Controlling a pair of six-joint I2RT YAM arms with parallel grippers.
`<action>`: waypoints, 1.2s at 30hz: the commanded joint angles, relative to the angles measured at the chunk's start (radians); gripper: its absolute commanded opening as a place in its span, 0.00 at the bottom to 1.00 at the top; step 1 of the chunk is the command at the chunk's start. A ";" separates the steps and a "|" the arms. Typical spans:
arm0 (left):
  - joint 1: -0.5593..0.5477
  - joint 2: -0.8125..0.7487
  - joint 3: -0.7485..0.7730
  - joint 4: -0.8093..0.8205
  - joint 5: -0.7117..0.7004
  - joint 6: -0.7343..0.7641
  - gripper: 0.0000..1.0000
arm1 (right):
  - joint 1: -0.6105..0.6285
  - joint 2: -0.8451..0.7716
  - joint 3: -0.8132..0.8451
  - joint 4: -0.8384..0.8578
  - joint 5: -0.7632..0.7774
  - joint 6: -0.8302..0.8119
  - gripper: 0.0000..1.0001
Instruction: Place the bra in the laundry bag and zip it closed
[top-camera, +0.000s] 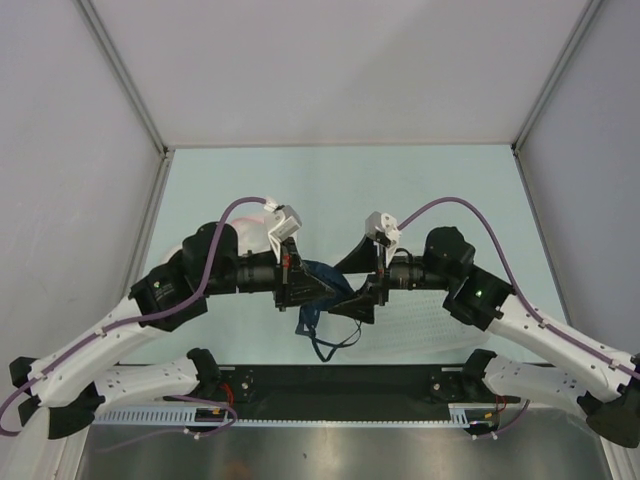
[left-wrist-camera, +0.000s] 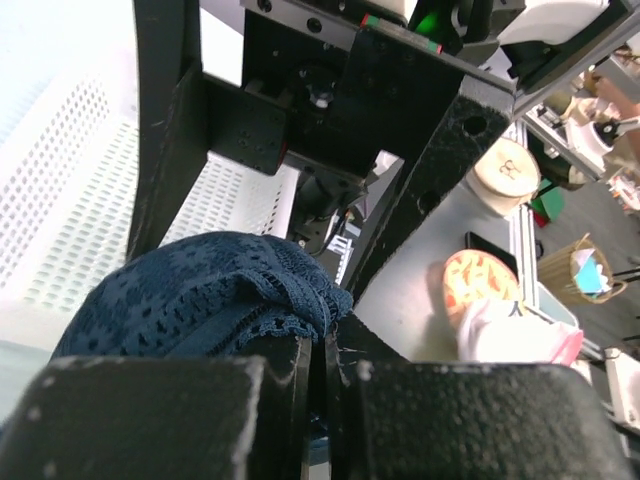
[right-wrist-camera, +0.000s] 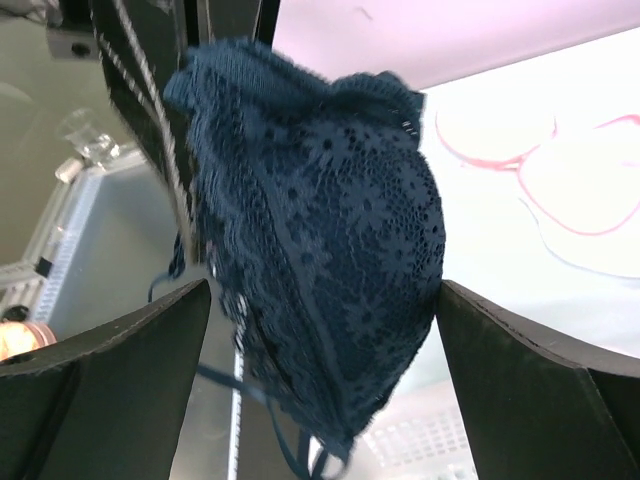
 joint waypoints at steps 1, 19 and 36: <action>0.008 0.011 0.027 0.093 -0.013 -0.104 0.00 | 0.017 0.028 0.014 0.136 0.006 0.068 1.00; 0.017 -0.001 -0.064 0.269 -0.067 -0.223 0.00 | 0.035 0.061 -0.009 0.311 -0.037 0.199 1.00; 0.017 0.016 -0.069 0.315 -0.027 -0.245 0.00 | 0.035 0.116 -0.016 0.381 -0.038 0.205 0.85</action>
